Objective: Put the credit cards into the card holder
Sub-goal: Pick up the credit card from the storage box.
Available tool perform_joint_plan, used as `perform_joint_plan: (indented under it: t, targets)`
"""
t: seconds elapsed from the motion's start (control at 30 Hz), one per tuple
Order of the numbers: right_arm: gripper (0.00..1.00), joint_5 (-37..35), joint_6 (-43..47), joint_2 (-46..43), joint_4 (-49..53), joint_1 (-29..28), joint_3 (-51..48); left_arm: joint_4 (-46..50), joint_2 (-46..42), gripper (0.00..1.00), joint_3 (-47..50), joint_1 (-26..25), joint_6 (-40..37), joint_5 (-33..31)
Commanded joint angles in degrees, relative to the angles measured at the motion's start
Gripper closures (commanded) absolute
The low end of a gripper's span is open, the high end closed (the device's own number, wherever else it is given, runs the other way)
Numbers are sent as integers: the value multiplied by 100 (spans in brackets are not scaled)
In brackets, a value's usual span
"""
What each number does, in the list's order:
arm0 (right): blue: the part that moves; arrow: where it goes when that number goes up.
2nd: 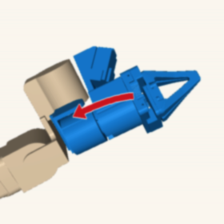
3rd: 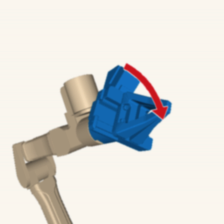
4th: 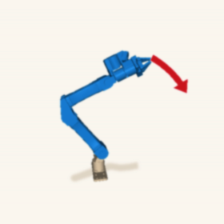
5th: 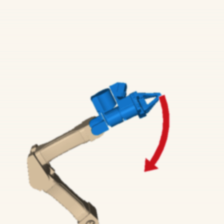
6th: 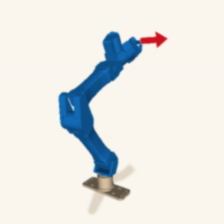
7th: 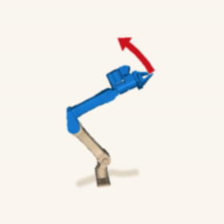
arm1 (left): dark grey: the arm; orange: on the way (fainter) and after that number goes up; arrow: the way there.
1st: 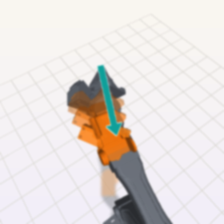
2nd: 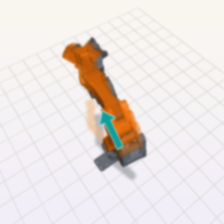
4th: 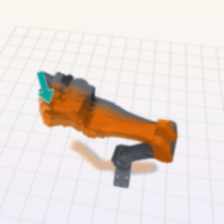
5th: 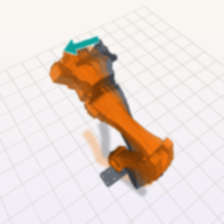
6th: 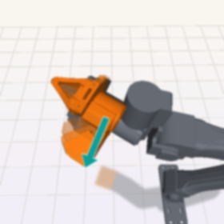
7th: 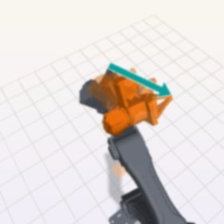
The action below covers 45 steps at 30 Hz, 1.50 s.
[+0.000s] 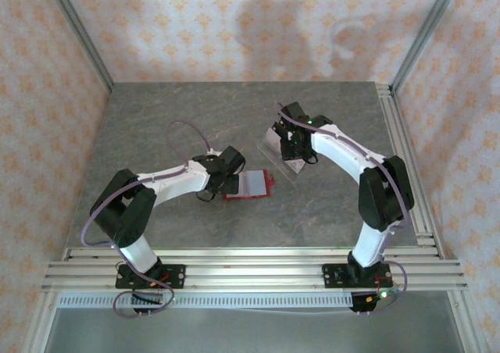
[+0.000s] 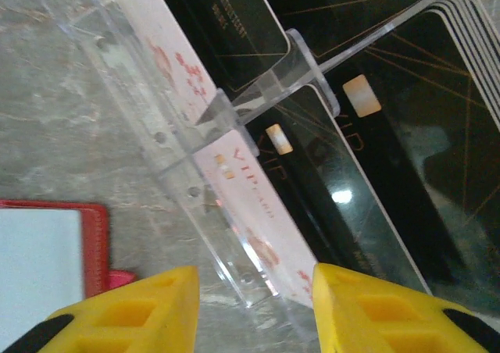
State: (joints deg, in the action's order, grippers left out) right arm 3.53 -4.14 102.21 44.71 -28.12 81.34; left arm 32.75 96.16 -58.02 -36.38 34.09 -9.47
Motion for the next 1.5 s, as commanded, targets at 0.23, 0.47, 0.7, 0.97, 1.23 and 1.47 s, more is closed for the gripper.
perform_joint_plan:
  t: [0.23,0.47,0.7,0.97,1.23,1.47]
  targets:
    - [59,-530,429,431,316,4,372,90,36,0,-43,-5,3,-274]
    - [61,-352,486,508,274,8,278,112,34,0,-69,1,-16,-291]
    - [67,-42,513,499,265,8,207,119,28,0,-87,7,-16,-297]
    - [81,166,561,449,307,8,244,135,30,0,-113,8,-14,-317]
    - [72,87,590,428,328,41,207,144,1,0,-104,8,-31,-326]
    - [81,185,608,419,347,83,220,128,-13,0,-96,8,-33,-324]
